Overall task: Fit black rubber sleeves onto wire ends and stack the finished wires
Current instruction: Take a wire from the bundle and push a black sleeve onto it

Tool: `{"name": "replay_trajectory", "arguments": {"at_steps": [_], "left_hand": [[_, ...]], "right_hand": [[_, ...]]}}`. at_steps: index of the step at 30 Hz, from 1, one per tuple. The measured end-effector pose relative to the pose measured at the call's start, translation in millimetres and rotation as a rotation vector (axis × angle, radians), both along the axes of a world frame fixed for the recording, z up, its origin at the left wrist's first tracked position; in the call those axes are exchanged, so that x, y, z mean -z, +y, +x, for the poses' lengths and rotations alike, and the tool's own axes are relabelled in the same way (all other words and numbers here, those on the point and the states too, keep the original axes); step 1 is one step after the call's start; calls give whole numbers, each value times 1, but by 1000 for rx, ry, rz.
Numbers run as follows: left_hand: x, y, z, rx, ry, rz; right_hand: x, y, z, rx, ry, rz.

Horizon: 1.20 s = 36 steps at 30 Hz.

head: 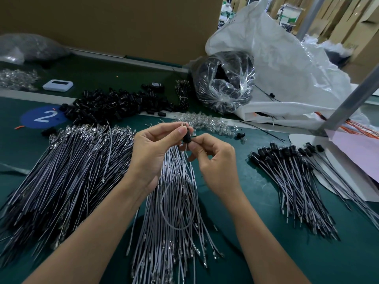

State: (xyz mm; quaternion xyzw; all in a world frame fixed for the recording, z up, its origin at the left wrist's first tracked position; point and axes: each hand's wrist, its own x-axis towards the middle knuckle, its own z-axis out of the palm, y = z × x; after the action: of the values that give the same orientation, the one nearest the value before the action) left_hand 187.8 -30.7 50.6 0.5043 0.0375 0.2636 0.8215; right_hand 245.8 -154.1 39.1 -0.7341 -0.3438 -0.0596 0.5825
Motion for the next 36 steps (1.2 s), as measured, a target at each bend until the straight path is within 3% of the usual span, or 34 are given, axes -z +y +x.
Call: {"name": "replay_trajectory", "arguments": {"at_steps": [25, 36], "left_hand": [[3, 0, 0, -28, -43, 28], [4, -1, 2, -26, -42, -45]], "right_hand": [[-1, 0, -3, 32, -65, 53], [6, 8, -9, 31, -26, 68]]}}
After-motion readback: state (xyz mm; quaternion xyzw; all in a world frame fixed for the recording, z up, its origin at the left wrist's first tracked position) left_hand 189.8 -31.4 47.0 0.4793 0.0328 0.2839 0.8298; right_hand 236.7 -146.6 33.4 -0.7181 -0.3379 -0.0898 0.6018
